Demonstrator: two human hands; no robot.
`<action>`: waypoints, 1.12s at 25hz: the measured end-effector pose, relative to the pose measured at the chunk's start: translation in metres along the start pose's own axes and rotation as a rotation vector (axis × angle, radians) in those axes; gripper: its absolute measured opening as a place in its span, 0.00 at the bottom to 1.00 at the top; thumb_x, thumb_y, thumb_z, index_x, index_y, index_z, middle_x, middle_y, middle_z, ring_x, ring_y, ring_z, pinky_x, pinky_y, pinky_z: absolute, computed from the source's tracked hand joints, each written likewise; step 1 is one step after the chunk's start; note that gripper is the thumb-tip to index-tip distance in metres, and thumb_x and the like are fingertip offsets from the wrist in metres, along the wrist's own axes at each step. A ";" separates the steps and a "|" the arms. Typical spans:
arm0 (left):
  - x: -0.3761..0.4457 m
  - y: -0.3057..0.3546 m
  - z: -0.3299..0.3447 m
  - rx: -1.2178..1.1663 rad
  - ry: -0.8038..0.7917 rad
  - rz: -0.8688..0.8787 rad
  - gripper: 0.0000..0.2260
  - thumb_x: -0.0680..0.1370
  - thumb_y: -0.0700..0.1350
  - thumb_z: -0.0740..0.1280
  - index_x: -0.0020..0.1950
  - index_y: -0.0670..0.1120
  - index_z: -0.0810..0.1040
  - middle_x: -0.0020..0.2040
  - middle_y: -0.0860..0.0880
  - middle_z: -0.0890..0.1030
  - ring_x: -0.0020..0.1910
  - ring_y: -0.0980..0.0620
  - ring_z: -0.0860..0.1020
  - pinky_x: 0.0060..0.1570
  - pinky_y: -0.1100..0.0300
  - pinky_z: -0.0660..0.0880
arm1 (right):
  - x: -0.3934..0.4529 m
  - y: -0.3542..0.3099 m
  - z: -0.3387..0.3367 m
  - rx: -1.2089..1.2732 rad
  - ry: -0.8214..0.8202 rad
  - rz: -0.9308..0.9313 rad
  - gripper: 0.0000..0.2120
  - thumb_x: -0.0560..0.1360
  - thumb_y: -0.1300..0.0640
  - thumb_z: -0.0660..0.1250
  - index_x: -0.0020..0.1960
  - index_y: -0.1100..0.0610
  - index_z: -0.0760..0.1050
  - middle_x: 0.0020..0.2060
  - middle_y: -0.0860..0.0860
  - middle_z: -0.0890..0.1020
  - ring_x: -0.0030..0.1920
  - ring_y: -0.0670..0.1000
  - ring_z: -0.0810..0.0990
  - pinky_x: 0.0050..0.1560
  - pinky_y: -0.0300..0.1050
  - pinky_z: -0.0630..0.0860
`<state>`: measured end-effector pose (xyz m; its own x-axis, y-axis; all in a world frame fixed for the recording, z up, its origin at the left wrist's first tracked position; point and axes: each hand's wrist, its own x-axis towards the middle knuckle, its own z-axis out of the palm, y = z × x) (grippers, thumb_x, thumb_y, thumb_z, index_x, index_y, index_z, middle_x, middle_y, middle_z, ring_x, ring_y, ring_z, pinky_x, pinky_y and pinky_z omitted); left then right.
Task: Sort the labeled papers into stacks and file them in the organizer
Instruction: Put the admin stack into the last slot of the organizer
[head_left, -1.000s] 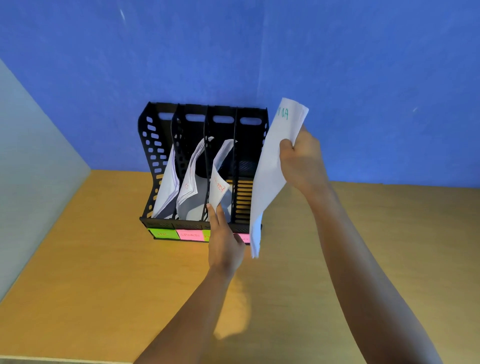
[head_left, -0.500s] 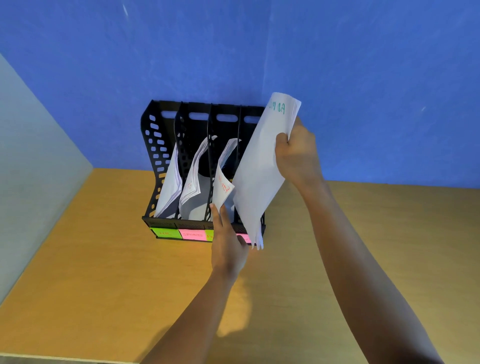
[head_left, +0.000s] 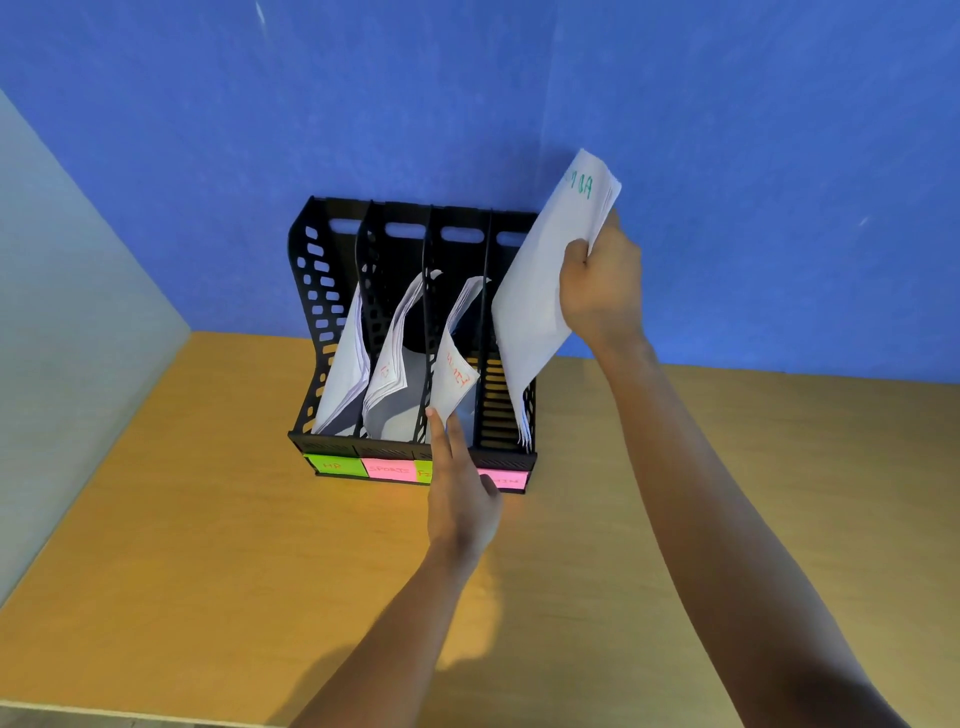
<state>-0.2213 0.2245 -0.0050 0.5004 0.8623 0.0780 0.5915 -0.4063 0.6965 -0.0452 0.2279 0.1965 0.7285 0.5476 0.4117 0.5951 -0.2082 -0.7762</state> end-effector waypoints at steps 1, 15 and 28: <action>0.000 0.000 0.000 0.005 0.003 0.001 0.42 0.72 0.33 0.66 0.80 0.52 0.48 0.82 0.50 0.41 0.64 0.44 0.76 0.34 0.67 0.67 | -0.001 0.004 0.007 0.000 0.025 -0.008 0.19 0.78 0.66 0.53 0.68 0.65 0.67 0.40 0.54 0.76 0.36 0.54 0.73 0.36 0.43 0.67; 0.004 -0.003 0.006 0.073 -0.006 0.056 0.41 0.71 0.33 0.66 0.79 0.50 0.51 0.82 0.50 0.45 0.79 0.47 0.56 0.50 0.68 0.73 | -0.095 0.078 0.082 0.003 -0.156 0.117 0.27 0.81 0.61 0.58 0.76 0.50 0.54 0.32 0.47 0.72 0.29 0.45 0.70 0.32 0.40 0.66; -0.006 -0.007 0.004 0.154 -0.101 0.033 0.40 0.73 0.40 0.60 0.80 0.47 0.43 0.82 0.48 0.45 0.81 0.48 0.43 0.75 0.35 0.55 | -0.120 0.115 0.021 0.419 0.080 0.343 0.23 0.81 0.39 0.56 0.69 0.52 0.68 0.58 0.37 0.79 0.59 0.37 0.76 0.56 0.35 0.75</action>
<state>-0.2259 0.2205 -0.0129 0.5776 0.8161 0.0212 0.6597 -0.4819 0.5767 -0.0710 0.1554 0.0478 0.8905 0.4379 0.1238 0.1447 -0.0146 -0.9894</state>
